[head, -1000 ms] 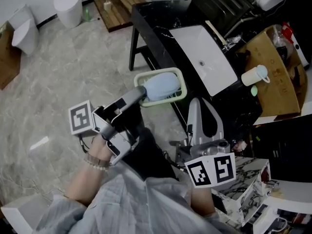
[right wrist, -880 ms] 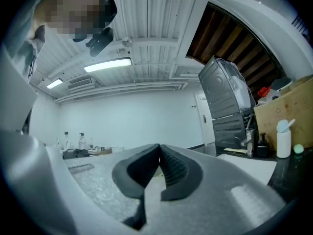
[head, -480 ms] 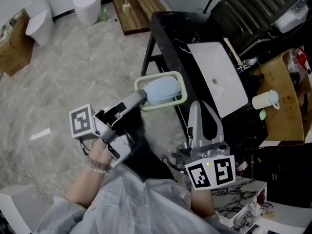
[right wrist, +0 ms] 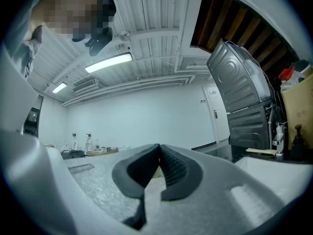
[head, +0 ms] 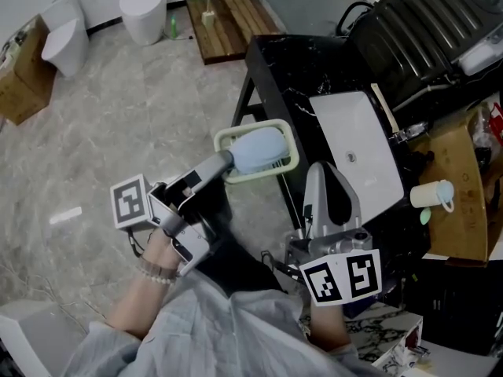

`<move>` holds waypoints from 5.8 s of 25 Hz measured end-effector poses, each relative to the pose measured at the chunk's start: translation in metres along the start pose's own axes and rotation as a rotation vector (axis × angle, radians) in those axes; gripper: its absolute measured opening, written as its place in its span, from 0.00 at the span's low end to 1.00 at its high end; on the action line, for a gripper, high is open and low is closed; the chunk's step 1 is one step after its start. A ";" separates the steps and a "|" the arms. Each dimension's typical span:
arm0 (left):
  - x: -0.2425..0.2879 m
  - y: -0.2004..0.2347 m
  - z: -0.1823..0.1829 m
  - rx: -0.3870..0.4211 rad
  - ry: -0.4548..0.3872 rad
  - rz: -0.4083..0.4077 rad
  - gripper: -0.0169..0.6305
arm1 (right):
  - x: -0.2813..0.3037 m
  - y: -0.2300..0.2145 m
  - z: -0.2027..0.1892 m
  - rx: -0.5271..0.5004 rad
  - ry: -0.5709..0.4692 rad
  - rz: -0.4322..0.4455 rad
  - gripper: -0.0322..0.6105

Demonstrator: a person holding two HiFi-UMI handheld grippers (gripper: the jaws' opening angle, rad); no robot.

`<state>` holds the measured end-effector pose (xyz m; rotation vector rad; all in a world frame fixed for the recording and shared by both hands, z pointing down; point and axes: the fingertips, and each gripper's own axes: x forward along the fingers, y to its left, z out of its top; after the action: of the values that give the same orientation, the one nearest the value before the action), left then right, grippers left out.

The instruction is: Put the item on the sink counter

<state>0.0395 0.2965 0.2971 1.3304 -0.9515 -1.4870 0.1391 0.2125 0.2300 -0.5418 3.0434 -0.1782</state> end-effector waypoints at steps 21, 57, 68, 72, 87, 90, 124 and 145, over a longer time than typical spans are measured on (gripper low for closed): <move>0.108 0.016 0.145 0.040 -0.106 -0.013 0.16 | 0.180 -0.066 0.006 -0.008 0.030 0.086 0.05; 0.240 0.040 0.177 0.000 0.129 -0.014 0.16 | 0.213 -0.157 0.020 -0.042 -0.029 -0.157 0.05; 0.304 0.058 0.227 -0.043 0.250 0.029 0.16 | 0.268 -0.194 0.027 -0.045 -0.012 -0.301 0.05; 0.330 0.063 0.240 -0.060 0.305 0.042 0.16 | 0.283 -0.208 0.029 -0.040 -0.012 -0.365 0.05; 0.410 0.091 0.270 -0.141 0.569 0.075 0.16 | 0.324 -0.242 0.030 -0.044 -0.033 -0.629 0.05; 0.423 0.098 0.269 -0.158 0.626 0.082 0.16 | 0.325 -0.248 0.029 -0.045 -0.038 -0.690 0.05; 0.487 0.151 0.224 -0.225 0.875 0.127 0.16 | 0.299 -0.307 -0.014 0.214 -0.017 -0.867 0.05; 0.495 0.163 0.202 -0.205 0.863 0.123 0.16 | 0.312 -0.345 -0.040 0.605 -0.117 -0.616 0.26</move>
<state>-0.1496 -0.2285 0.3275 1.5160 -0.2986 -0.7459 -0.0388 -0.2132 0.3038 -1.3171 2.4109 -0.9899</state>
